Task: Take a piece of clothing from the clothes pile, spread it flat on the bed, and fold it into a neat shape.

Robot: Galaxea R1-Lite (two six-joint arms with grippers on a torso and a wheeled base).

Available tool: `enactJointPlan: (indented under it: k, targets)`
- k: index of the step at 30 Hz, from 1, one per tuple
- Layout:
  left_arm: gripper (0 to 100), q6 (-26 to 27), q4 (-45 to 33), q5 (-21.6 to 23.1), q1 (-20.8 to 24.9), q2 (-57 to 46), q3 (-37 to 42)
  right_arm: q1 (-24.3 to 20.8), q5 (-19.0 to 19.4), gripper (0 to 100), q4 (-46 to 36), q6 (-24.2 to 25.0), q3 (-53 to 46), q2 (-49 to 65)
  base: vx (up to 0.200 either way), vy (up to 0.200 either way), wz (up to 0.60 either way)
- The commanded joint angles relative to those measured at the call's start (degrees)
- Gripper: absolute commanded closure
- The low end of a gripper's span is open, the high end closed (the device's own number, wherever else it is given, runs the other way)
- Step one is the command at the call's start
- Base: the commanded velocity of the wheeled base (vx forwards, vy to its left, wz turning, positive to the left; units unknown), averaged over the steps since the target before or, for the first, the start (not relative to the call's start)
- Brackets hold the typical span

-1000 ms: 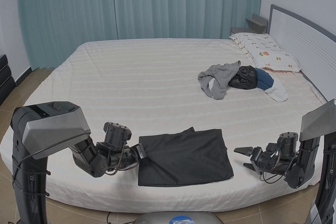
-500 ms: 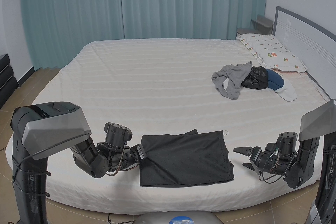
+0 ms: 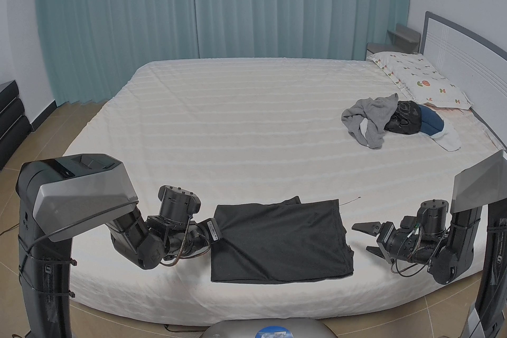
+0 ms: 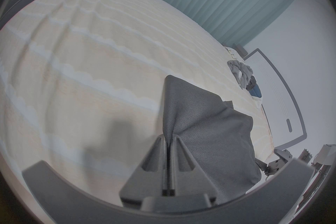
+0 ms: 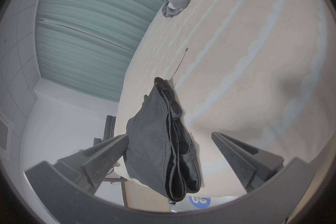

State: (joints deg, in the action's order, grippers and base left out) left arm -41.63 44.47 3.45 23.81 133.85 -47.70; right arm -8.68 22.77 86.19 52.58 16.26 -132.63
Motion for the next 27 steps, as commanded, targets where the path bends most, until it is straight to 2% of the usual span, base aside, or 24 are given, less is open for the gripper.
enactJointPlan:
  k: [1,20,27]
  targets:
    - [100,0.0,0.0,0.0,0.0,-0.1,0.1,0.0,0.0,0,0.0,0.0,0.0,-0.2,0.0,0.2,0.0]
    - [100,-0.1,-3.3,0.0,1.3,-1.3,-0.1,0.0,0.0,0,0.0,0.1,0.1,-0.2,0.0,0.2,0.0]
    - [100,-0.2,-3.3,0.0,1.6,-1.2,0.2,0.0,0.0,0,0.0,0.0,0.1,-0.2,0.0,0.0,0.0]
